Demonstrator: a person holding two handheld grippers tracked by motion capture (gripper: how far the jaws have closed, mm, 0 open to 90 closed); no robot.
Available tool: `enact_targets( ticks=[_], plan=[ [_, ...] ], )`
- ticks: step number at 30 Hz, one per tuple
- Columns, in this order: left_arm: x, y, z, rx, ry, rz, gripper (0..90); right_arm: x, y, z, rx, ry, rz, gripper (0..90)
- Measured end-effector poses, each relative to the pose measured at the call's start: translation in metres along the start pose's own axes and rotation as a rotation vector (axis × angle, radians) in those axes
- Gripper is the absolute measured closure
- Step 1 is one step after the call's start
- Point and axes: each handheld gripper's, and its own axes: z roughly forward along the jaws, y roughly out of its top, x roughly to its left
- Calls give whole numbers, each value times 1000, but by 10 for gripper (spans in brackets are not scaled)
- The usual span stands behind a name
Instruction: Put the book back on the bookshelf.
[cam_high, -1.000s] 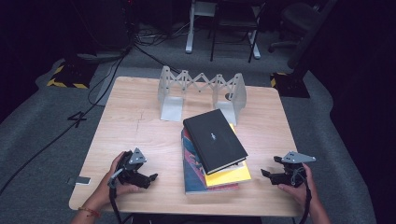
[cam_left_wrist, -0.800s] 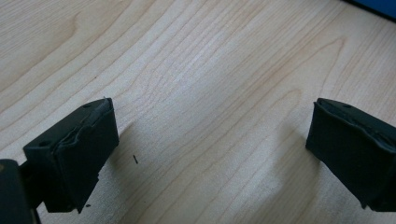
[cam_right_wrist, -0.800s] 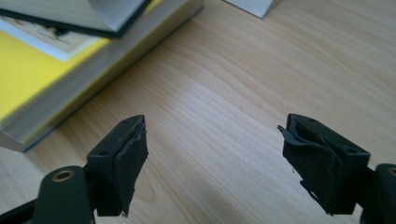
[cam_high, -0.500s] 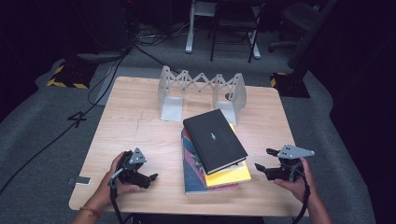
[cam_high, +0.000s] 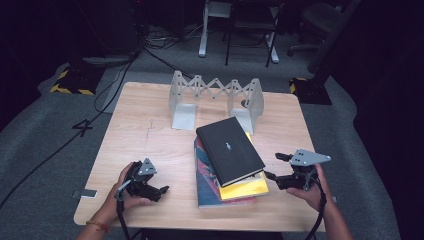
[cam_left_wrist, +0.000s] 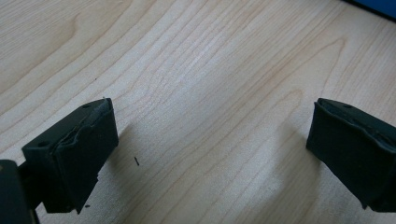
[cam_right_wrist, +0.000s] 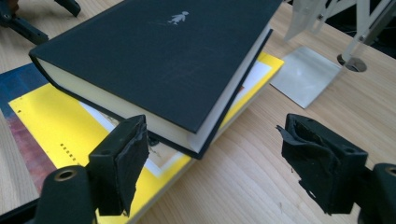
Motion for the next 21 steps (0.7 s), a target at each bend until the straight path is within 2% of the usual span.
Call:
enact_targets(
  ticks=[11, 15, 18, 21],
  plan=[
    [0, 0, 0, 0, 0, 0, 21, 13, 12, 18, 11, 48, -39, 230],
    [0, 0, 0, 0, 0, 0, 20, 15, 17, 28, 29, 50, -53, 229],
    [0, 0, 0, 0, 0, 0, 21, 12, 18, 35, 38, 61, -33, 180],
    [0, 0, 0, 0, 0, 0, 21, 6, 18, 39, 45, 101, 10, 145]
  ],
)
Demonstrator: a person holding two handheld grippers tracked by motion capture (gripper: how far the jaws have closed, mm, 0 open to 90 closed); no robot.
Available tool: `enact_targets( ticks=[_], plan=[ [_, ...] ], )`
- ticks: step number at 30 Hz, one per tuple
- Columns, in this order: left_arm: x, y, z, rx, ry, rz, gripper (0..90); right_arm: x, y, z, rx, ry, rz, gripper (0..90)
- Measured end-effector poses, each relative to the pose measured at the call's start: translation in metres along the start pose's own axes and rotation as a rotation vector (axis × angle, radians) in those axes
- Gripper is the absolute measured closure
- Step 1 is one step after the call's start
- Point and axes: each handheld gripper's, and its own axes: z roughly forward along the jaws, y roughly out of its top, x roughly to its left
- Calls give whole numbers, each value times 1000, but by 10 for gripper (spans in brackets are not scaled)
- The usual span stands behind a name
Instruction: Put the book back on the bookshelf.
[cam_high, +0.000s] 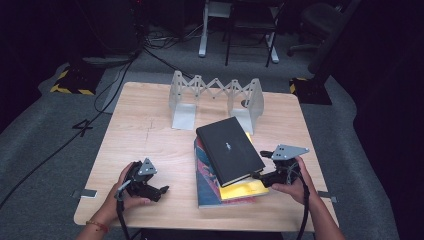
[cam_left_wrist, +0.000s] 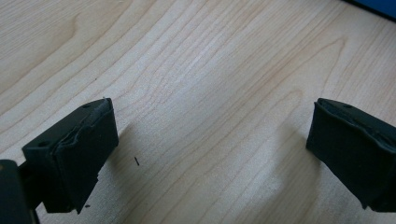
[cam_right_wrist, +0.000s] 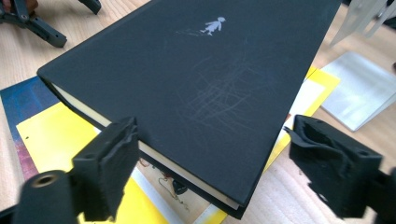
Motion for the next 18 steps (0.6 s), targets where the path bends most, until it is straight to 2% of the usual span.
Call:
enact_targets(
  ticks=[6, 9, 14, 17, 18],
  plan=[
    [0, 0, 0, 0, -3, 0, 20, -9, 2, 7, 29, 39, 20, 36],
    [0, 1, 1, -2, -5, 2, 21, -17, 0, 12, 35, 85, 60, 2],
    [2, 2, 1, -11, -10, -1, 52, -23, -2, 16, 19, 152, 102, 8],
    [3, 3, 1, -15, -6, -1, 73, -18, -1, 20, 26, 185, 86, 47],
    [3, 3, 2, -18, -5, -8, 78, -16, -1, 22, 30, 193, 75, 29]
  ],
)
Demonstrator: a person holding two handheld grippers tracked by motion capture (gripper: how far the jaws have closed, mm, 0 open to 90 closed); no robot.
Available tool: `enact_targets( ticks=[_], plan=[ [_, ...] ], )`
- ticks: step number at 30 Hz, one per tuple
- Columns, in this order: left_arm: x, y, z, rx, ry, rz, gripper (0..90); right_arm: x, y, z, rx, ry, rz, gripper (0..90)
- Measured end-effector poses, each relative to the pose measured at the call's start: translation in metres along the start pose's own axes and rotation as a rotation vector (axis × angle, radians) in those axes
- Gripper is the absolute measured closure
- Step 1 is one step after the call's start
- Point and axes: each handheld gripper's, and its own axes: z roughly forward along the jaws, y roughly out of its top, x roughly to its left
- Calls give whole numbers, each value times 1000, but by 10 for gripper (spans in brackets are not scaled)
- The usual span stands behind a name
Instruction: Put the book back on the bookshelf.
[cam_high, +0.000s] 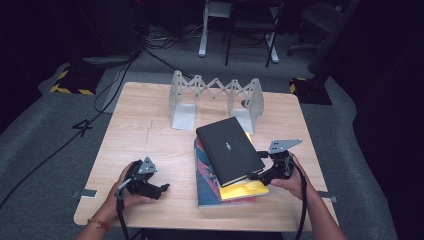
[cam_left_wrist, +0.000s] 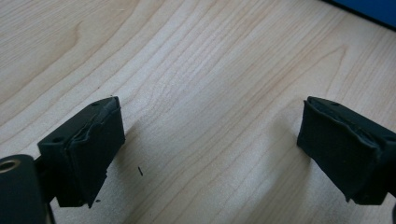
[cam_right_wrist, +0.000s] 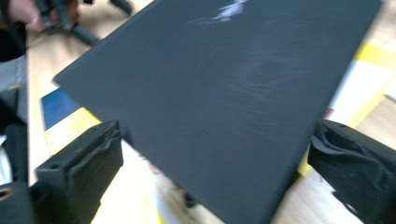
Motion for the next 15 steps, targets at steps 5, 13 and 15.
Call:
enact_targets(
  ticks=[5, 13, 15],
  plan=[
    [2, 3, 2, -4, 9, -6, 106, 4, 1, 3, 0, -23, -9, 17],
    [13, 20, 10, -34, 14, 8, 158, 21, 2, 10, 17, -92, -66, 118],
    [17, 27, 11, -74, 14, -8, 165, 25, 3, 11, 7, -74, -62, 149]
  ],
)
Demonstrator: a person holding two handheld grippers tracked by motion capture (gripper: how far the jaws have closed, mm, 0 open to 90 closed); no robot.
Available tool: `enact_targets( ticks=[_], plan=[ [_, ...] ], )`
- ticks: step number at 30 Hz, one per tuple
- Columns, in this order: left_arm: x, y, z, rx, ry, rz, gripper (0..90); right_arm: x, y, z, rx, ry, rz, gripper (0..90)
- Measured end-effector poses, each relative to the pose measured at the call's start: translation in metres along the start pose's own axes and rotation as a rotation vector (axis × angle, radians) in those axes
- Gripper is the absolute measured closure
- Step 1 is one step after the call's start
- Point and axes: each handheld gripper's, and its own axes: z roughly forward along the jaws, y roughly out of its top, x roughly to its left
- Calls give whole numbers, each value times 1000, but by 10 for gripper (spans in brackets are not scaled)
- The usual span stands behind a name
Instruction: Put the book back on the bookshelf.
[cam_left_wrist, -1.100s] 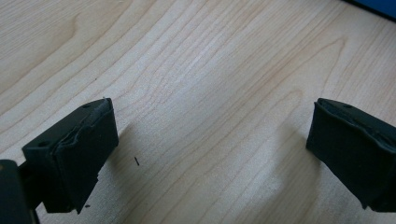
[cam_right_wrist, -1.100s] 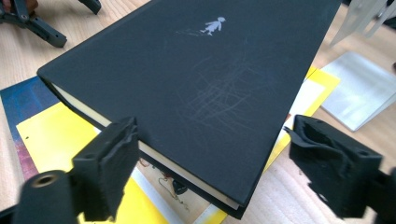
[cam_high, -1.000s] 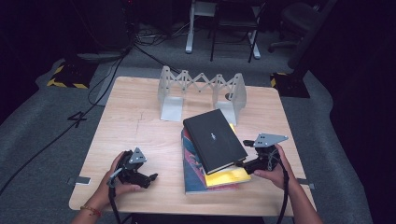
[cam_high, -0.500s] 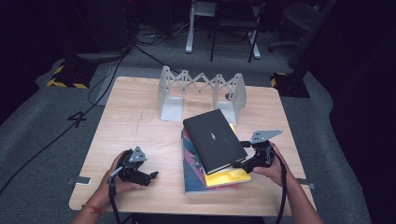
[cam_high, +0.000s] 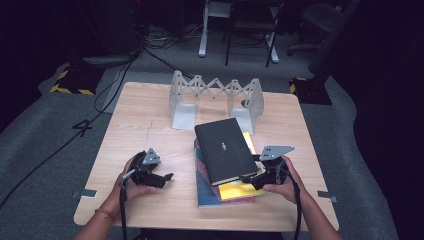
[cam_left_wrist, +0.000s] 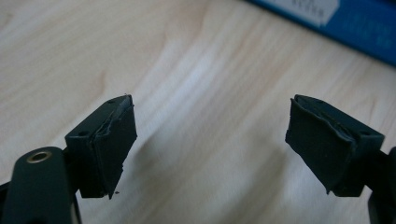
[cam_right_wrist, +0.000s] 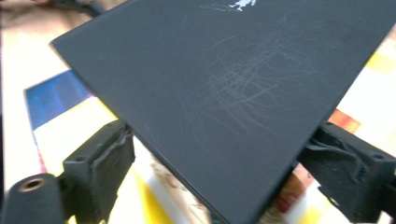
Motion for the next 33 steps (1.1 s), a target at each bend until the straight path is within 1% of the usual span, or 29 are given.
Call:
enact_targets(
  ticks=[2, 4, 5, 8, 11, 12, 13, 14, 15, 17, 19, 20, 22, 23, 25, 26, 27, 28, 31, 33],
  plan=[
    [2, 9, 4, 4, -2, -4, 174, 2, 1, 1, -2, 14, -1, 155],
    [3, 17, 8, -4, 17, 15, 182, 4, 2, 1, 7, 7, -8, 155],
    [4, 23, 12, -7, 12, 6, 184, 5, 3, 1, 12, 3, -9, 157],
    [4, 36, 17, -29, 27, 10, 187, 5, 2, -2, 8, 12, -7, 175],
    [5, 48, 21, -53, 26, 13, 192, 4, 2, -8, -3, 22, -3, 179],
    [5, 52, 23, -58, 21, 10, 191, 4, 2, -10, -2, 17, -3, 179],
    [5, 53, 24, -66, 20, 15, 193, 3, 3, -13, -3, 11, -5, 179],
    [4, 55, 25, -74, 36, 24, 199, 3, 3, -14, -6, 10, -3, 181],
    [3, 57, 28, -72, 34, 29, 207, 2, 2, -16, -9, 8, 0, 181],
    [4, 61, 31, -50, 22, 32, 209, -1, 3, -20, -21, 5, 9, 182],
    [4, 64, 35, -54, 16, 30, 215, -5, 5, -21, -34, -6, 28, 186],
    [4, 65, 36, -57, 12, 26, 221, -7, 6, -21, -33, -15, 35, 173],
    [5, 68, 39, -59, 11, 18, 220, -8, 9, -18, -25, -7, 45, 159],
    [5, 69, 41, -65, 13, 20, 221, -8, 11, -16, -18, -2, 36, 153],
    [4, 72, 46, -58, 19, 34, 224, -8, 16, -11, 0, 17, 22, 133],
    [3, 73, 49, -53, 21, 32, 224, -9, 19, -9, -2, 22, 25, 155],
    [3, 75, 51, -54, 21, 33, 224, -11, 21, -7, -9, 14, 28, 159],
    [3, 76, 52, -56, 24, 31, 224, -13, 22, -5, -9, 8, 35, 152],
    [5, 81, 57, -73, 18, 11, 225, -21, 26, 2, -10, 22, 71, 140],
    [6, 84, 61, -80, 33, 13, 229, -25, 27, 5, -11, 25, 80, 122]
  ],
)
